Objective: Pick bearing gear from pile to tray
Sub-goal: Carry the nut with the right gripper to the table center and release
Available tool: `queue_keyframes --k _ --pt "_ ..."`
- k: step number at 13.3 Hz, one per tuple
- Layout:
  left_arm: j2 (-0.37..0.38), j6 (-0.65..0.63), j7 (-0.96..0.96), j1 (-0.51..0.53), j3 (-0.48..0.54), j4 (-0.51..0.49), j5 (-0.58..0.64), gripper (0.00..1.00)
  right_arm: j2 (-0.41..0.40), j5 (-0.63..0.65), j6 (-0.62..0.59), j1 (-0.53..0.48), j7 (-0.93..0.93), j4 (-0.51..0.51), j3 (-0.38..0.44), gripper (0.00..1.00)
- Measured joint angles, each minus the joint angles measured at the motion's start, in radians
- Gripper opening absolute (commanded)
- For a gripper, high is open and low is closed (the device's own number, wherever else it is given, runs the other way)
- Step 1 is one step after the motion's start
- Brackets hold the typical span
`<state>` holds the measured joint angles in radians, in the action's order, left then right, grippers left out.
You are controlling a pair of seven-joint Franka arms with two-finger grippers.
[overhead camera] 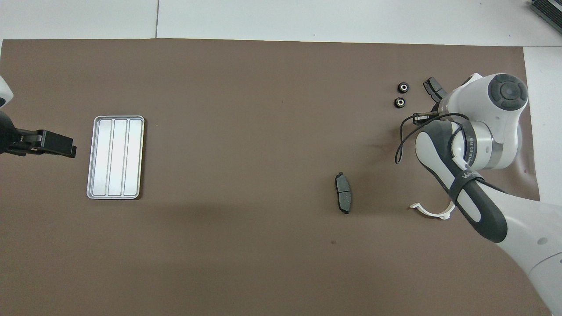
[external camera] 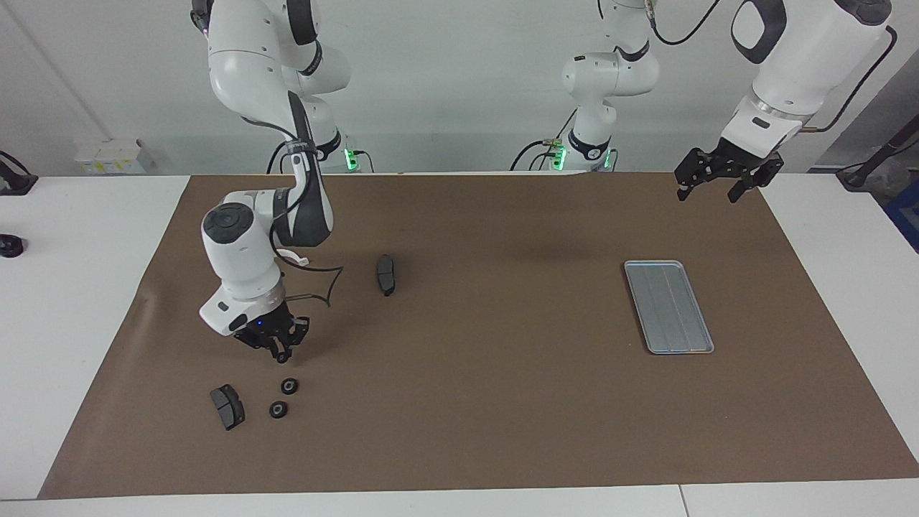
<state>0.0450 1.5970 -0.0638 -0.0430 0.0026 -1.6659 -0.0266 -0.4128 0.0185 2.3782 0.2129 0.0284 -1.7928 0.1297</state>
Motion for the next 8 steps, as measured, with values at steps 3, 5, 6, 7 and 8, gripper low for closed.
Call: queue_keyframes --k 3,5,6,7,8 --pt "0.000 0.000 0.000 0.000 0.000 0.000 0.000 1.00 0.012 0.000 0.000 0.108 -0.056 0.013 -0.003 0.11" --pt "0.000 0.000 0.000 0.000 0.000 0.000 0.000 1.00 0.012 0.000 0.000 0.194 -0.117 0.027 -0.004 0.11" --pt "0.000 0.000 0.000 0.000 0.000 0.000 0.000 1.00 0.012 0.000 0.003 0.237 -0.135 0.033 -0.005 0.11" --pt "0.000 0.000 0.000 0.000 0.000 0.000 0.000 1.00 0.012 0.000 0.015 0.279 -0.146 0.037 -0.005 0.11" --pt "0.000 0.000 0.000 0.000 0.000 0.000 0.000 1.00 0.012 0.000 0.035 0.317 -0.158 0.038 -0.005 0.11"
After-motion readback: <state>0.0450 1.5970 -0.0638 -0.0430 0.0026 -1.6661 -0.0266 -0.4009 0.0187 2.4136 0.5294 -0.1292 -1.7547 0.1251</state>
